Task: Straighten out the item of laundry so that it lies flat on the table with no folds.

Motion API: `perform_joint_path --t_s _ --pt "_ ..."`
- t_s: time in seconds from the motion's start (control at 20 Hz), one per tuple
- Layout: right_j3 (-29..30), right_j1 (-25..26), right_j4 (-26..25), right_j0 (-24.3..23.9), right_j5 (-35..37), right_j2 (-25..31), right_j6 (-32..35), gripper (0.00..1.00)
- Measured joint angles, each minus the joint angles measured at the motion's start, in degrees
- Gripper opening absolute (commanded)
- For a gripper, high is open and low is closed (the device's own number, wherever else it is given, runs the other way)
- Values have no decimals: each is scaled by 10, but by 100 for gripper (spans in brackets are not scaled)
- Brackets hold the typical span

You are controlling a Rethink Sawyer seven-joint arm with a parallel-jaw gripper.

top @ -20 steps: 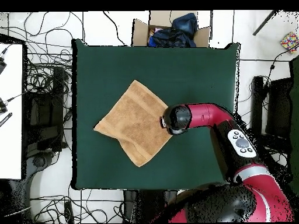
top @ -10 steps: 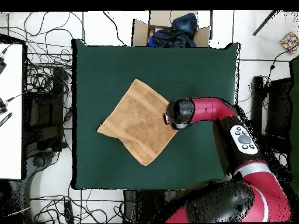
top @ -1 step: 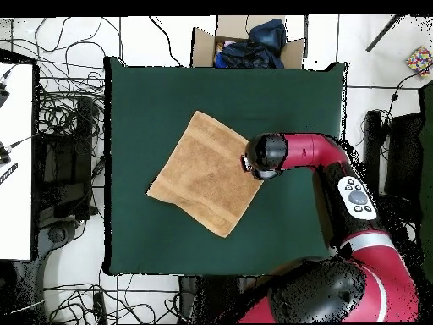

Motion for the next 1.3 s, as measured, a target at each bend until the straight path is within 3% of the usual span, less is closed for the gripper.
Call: perform_joint_path --t_s 0.7,1.25,1.3 --pt "-71 28 3 0 58 18 -91 0" --pt "-80 32 3 0 61 21 -98 0" --pt "-80 32 3 0 60 21 -98 100"
